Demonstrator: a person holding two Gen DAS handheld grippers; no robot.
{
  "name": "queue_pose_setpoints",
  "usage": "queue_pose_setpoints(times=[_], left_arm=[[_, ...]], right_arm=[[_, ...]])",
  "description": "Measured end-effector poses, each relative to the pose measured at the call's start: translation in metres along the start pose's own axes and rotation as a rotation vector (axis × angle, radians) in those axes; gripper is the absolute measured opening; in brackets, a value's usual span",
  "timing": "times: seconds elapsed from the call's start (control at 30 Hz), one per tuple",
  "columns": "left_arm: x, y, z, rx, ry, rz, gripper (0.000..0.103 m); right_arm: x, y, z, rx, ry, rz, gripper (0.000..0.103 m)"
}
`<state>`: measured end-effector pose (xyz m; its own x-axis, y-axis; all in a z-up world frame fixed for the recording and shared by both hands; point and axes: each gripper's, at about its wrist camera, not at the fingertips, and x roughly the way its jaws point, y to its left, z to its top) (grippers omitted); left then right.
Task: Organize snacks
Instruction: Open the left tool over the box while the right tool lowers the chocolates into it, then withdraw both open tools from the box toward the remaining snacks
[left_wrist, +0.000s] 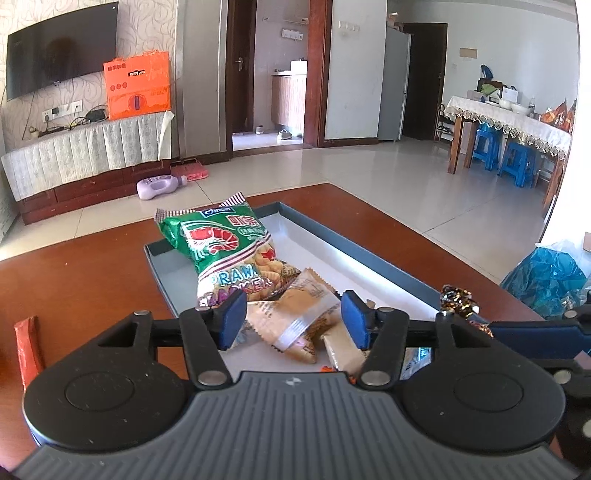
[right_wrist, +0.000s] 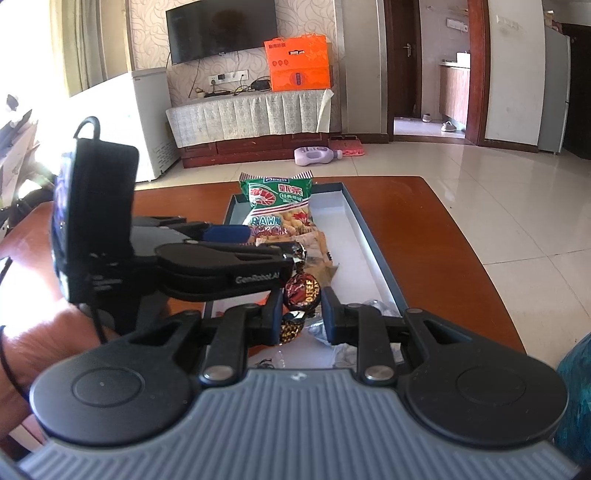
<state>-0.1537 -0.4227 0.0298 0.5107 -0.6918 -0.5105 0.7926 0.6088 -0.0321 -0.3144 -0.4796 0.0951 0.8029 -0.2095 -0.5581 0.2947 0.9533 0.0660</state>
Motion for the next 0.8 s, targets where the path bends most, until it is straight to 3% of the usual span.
queue_pose_setpoints(times=[0.8], left_arm=[[-0.018,0.013,-0.001,-0.004,0.011,0.035,0.068]], right_arm=[[0.042,0.000,0.002,0.032,0.013,-0.037,0.026]])
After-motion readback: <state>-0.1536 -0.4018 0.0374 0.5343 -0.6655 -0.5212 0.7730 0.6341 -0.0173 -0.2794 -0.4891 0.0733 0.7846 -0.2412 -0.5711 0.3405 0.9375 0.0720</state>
